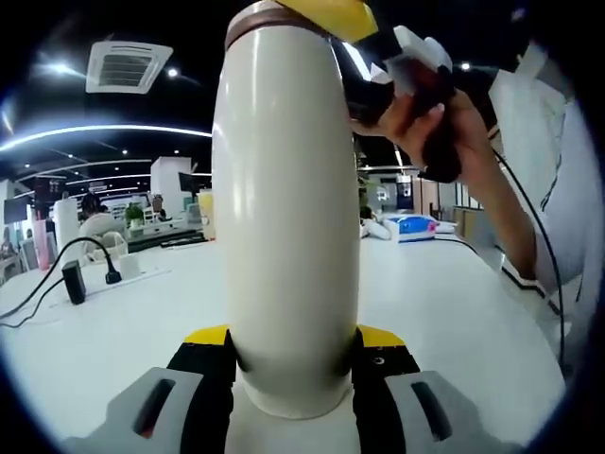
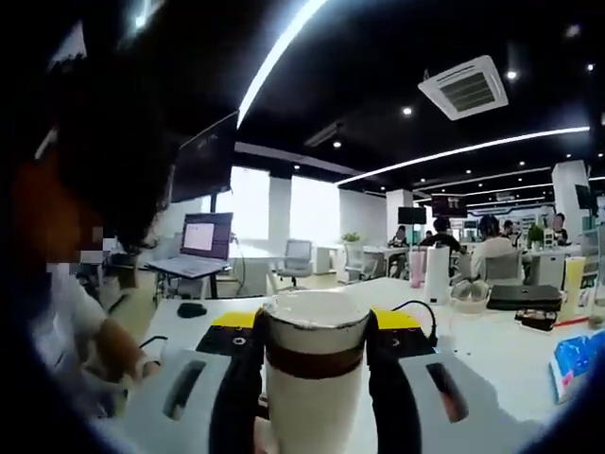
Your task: Grasp the water cup twist off the cup lid place the cup lid on the table
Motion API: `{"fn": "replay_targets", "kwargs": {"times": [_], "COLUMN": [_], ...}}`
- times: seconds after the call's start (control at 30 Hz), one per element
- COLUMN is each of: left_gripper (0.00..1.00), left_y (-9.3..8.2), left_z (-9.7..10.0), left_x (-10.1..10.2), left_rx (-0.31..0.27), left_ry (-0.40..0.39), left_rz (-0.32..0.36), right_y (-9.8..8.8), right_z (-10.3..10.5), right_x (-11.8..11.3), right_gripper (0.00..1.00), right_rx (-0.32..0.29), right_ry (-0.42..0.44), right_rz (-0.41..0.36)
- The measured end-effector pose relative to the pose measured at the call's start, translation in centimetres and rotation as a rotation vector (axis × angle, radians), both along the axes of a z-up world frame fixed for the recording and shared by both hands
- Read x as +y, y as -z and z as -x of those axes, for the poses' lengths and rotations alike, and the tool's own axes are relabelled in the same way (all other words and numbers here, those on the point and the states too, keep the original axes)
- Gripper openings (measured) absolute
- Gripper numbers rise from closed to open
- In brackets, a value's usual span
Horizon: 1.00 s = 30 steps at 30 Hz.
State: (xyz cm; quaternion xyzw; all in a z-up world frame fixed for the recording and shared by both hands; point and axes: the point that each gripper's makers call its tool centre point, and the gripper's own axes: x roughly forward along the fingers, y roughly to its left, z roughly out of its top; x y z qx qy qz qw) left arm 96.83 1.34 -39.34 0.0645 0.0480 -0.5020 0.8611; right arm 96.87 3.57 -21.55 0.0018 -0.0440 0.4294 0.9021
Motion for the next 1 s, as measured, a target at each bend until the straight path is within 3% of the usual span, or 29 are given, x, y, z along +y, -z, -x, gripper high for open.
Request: {"fn": "replay_targets", "kwargs": {"times": [0.5, 0.8, 1.0], "left_gripper": [0.5, 0.49, 0.49], "left_y": [0.1, 0.17, 0.19], "left_z": [0.09, 0.18, 0.18], "left_x": [0.02, 0.01, -0.06], "left_rx": [0.002, 0.0, 0.002], "left_ry": [-0.002, -0.001, -0.001], "left_rz": [0.001, -0.003, -0.003], "right_y": [0.08, 0.21, 0.34], "right_z": [0.06, 0.38, 0.38], "right_x": [0.43, 0.49, 0.36], "right_gripper": [0.45, 0.45, 0.46], "right_rx": [0.014, 0.024, 0.07], "right_ry": [-0.176, -0.198, -0.166], "right_rz": [-0.004, -0.021, -0.02]}}
